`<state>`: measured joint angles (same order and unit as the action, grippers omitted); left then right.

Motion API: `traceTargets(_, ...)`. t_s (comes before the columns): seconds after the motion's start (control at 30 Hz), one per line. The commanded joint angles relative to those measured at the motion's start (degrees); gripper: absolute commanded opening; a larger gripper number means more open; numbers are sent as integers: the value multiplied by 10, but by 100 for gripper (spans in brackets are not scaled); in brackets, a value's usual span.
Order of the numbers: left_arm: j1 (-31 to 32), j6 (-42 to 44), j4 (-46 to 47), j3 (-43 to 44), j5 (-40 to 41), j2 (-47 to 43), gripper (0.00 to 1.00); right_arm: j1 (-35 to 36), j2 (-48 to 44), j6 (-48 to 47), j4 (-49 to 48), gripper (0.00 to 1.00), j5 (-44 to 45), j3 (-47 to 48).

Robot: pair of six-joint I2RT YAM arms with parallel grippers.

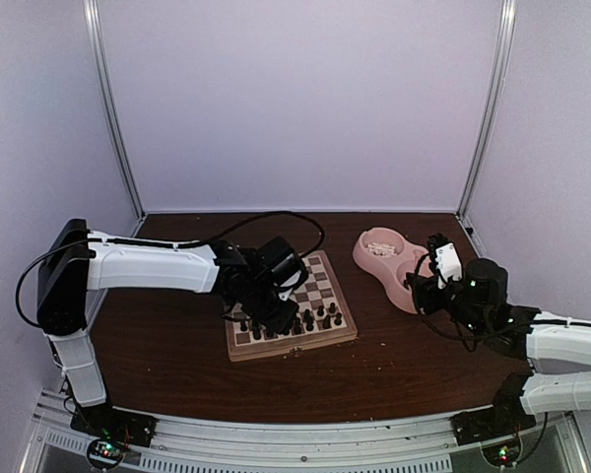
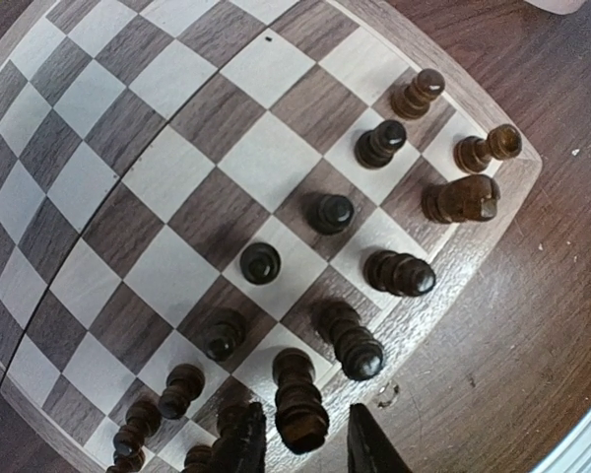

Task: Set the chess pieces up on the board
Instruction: Place the king at e8, then pick up the rook from the storage box.

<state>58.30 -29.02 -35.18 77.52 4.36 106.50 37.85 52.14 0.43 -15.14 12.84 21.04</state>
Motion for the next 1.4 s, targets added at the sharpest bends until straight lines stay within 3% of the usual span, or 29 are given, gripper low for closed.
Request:
traceTargets(0.0,2,0,-10,13,10,-28,30,-3,5,3,-15,62,-6,-4)
traceTargets(0.77,11,-3,-17,20,41,-161,34,-3,5,4,-10,62,-16,-1)
traceTargets(1.37,11,1,116,-98,64,-308,39,-3,8,-16,-6,63,-25,2)
